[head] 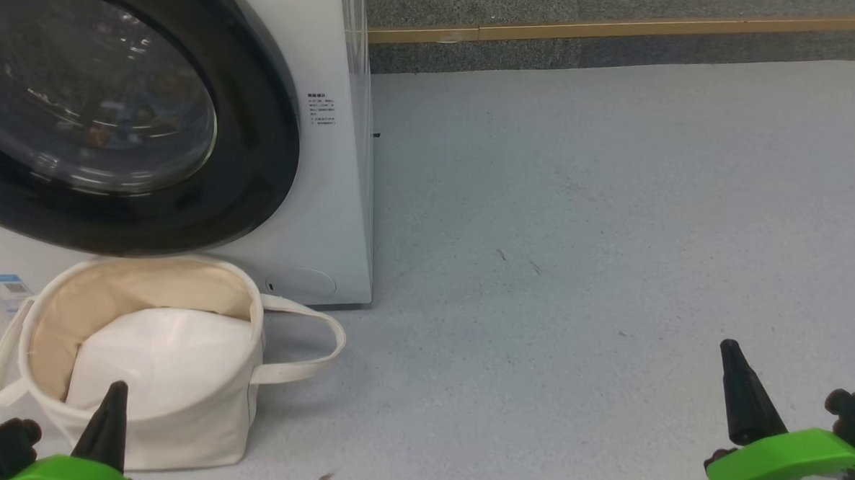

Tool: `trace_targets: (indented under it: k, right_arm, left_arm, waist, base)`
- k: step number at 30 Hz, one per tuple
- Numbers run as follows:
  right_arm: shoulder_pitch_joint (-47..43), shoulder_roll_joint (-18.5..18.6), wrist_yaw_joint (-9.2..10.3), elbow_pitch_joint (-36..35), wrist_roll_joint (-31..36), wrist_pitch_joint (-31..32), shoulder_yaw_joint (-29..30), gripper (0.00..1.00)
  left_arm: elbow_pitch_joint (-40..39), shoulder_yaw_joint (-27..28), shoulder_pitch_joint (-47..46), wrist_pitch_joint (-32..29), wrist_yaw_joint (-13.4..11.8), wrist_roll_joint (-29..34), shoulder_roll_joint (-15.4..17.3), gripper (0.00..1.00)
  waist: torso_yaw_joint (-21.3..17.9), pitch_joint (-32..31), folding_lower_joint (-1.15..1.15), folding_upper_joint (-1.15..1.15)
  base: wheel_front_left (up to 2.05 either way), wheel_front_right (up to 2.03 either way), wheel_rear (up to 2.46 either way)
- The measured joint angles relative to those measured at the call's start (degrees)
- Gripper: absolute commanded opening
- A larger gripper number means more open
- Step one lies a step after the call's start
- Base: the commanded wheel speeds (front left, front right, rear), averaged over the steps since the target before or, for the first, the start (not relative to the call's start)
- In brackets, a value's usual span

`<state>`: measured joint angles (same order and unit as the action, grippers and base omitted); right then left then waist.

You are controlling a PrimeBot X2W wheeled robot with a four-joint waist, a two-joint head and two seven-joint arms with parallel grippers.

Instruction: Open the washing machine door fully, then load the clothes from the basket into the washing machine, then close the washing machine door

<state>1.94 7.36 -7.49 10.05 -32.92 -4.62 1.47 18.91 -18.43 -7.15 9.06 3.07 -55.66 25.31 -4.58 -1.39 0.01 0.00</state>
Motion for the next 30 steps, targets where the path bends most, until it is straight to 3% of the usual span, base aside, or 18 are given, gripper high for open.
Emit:
trace_targets:
  k: [30]
  right_arm:
    - [0.09,-1.52,0.01,1.81,-18.52,3.56,1.93,0.00]
  left_arm:
    - [-0.78,6.73,0.20,-4.56,1.04,-11.61,-7.16,0.00]
  waist:
    - [1.45,0.50,0.00,0.00]
  base:
    - [0.00,0.00,0.00]
